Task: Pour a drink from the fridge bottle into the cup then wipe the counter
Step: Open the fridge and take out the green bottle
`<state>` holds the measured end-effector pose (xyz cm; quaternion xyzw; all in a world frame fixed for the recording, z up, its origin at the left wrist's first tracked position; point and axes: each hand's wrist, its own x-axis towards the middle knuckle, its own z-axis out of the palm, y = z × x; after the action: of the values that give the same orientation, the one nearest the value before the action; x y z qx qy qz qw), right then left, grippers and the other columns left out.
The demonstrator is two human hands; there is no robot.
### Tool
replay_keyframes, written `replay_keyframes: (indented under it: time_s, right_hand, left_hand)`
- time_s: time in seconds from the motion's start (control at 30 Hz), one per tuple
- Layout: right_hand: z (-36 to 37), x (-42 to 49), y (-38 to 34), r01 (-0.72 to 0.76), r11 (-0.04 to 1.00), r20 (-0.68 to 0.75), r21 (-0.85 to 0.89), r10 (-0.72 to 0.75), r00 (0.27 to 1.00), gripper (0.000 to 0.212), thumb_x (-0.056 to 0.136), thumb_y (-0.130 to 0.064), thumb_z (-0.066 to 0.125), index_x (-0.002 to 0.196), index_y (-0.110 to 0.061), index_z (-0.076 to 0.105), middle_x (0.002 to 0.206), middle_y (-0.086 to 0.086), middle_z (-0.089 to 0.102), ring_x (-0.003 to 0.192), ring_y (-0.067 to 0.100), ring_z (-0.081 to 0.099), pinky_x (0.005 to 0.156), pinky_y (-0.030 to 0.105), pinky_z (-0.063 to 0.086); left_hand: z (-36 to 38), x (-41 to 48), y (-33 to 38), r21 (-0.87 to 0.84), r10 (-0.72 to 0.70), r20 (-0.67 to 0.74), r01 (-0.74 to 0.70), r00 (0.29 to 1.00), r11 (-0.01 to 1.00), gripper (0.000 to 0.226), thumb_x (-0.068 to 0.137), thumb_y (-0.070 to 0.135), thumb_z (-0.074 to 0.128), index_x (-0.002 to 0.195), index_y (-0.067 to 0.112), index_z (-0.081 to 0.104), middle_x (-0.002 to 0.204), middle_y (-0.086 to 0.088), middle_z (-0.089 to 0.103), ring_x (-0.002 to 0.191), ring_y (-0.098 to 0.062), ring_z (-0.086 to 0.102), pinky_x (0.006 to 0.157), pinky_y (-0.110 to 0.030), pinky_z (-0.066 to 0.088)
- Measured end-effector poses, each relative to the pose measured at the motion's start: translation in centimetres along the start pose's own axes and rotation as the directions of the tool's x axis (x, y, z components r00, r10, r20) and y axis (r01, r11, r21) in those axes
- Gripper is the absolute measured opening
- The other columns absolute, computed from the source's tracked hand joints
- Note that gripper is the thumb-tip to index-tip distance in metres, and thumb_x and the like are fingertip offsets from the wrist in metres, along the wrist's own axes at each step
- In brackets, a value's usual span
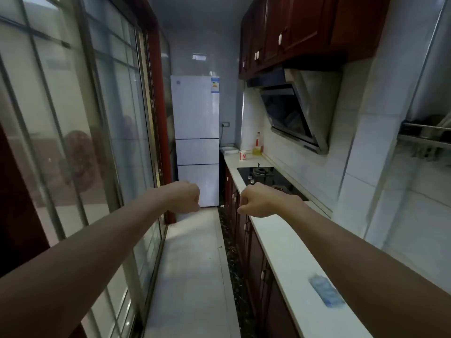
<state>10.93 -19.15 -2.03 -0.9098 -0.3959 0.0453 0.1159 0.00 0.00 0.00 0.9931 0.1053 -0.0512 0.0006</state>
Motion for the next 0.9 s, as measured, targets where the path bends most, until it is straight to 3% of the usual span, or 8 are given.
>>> replay_keyframes:
  time_s: [0.07, 0.27, 0.33, 0.4, 0.47, 0.63, 0.73, 0.9]
  right_hand:
    - [-0.2, 0.5, 0.7, -0.012, 1.0, 0.025, 0.024, 0.012, 1.0, 0.037, 0.088, -0.026, 0.058, 0.103, 0.007, 0.064, 0.1, 0.024, 0.067, 0.067, 0.021, 0.049, 0.061, 0.031, 0.039]
    - [-1.6, 2.7, 4.8, -0.009, 1.0, 0.003, 0.027, 0.009, 1.0, 0.031, 0.09, -0.022, 0.057, 0.083, 0.008, 0.06, 0.066, 0.012, 0.05, 0.059, 0.021, 0.043, 0.055, 0.029, 0.034]
    - [-2.4, 4.0, 6.7, -0.011, 1.0, 0.005, 0.013, 0.011, 1.0, 0.034, 0.089, -0.023, 0.056, 0.092, 0.01, 0.063, 0.079, 0.024, 0.062, 0.062, 0.026, 0.051, 0.056, 0.033, 0.042]
    - [-3.1, 5.4, 8.7, -0.015, 1.0, -0.003, 0.018, 0.015, 1.0, 0.036, 0.088, -0.025, 0.056, 0.099, 0.008, 0.066, 0.099, 0.024, 0.069, 0.077, 0.037, 0.066, 0.068, 0.043, 0.056]
    - [-3.8, 6.4, 10.3, -0.015, 1.0, -0.008, 0.017, 0.015, 1.0, 0.037, 0.088, -0.025, 0.056, 0.1, 0.007, 0.067, 0.103, 0.023, 0.069, 0.091, 0.039, 0.067, 0.079, 0.049, 0.057]
    - [-4.1, 8.7, 12.2, -0.004, 1.0, 0.035, 0.01, 0.004, 0.999, 0.033, 0.092, -0.027, 0.057, 0.098, 0.004, 0.069, 0.1, 0.02, 0.07, 0.092, 0.036, 0.067, 0.076, 0.041, 0.057]
    - [-3.8, 10.1, 12.3, 0.006, 0.999, 0.047, 0.034, -0.008, 0.999, 0.034, 0.092, -0.029, 0.058, 0.099, 0.004, 0.065, 0.099, 0.021, 0.067, 0.088, 0.036, 0.067, 0.081, 0.045, 0.056]
    - [-4.1, 13.1, 11.5, 0.036, 0.999, 0.028, -0.01, -0.036, 0.999, 0.036, 0.093, -0.027, 0.056, 0.096, 0.007, 0.065, 0.087, 0.017, 0.065, 0.068, 0.024, 0.053, 0.064, 0.035, 0.046]
  left_hand:
    - [-0.1, 1.2, 0.2, -0.009, -0.022, 0.03, 0.022, 0.999, 1.0, 0.027, 0.1, 0.028, 0.054, 0.11, 0.006, 0.066, 0.097, -0.006, 0.063, 0.085, -0.018, 0.058, 0.07, -0.024, 0.045]
    - [-1.6, 6.3, 2.2, -0.028, -0.046, 0.068, 0.048, 0.997, 0.998, 0.027, 0.1, 0.027, 0.055, 0.105, 0.003, 0.066, 0.101, -0.014, 0.07, 0.081, -0.024, 0.065, 0.07, -0.029, 0.056]
    - [-2.4, 8.2, 3.2, -0.029, -0.049, 0.052, 0.05, 0.997, 0.998, 0.025, 0.099, 0.027, 0.055, 0.101, 0.005, 0.067, 0.094, -0.01, 0.069, 0.081, -0.024, 0.067, 0.069, -0.03, 0.055]
    - [-3.1, 10.0, 4.4, -0.029, -0.052, 0.031, 0.053, 0.998, 0.998, 0.024, 0.099, 0.027, 0.055, 0.099, 0.007, 0.067, 0.094, -0.009, 0.07, 0.084, -0.024, 0.069, 0.073, -0.031, 0.055]
    - [-3.6, 11.3, 5.2, -0.036, -0.047, 0.02, 0.047, 0.999, 0.998, 0.023, 0.099, 0.027, 0.055, 0.102, 0.008, 0.068, 0.098, -0.008, 0.07, 0.091, -0.023, 0.068, 0.079, -0.032, 0.056]
    - [-4.0, 13.7, 5.4, -0.013, -0.058, 0.007, 0.058, 0.998, 0.998, 0.023, 0.099, 0.028, 0.055, 0.101, 0.008, 0.067, 0.089, -0.002, 0.061, 0.077, -0.014, 0.058, 0.074, -0.03, 0.053]
    - [-3.9, 15.0, 4.7, -0.01, -0.075, 0.002, 0.075, 0.997, 0.997, 0.025, 0.099, 0.026, 0.054, 0.097, 0.006, 0.068, 0.088, -0.005, 0.065, 0.083, -0.021, 0.065, 0.07, -0.029, 0.052]
    - [-3.8, 17.4, 2.8, -0.052, -0.069, 0.022, 0.071, 0.997, 0.996, 0.025, 0.099, 0.028, 0.055, 0.099, 0.006, 0.068, 0.096, -0.012, 0.07, 0.089, -0.027, 0.07, 0.07, -0.03, 0.056]
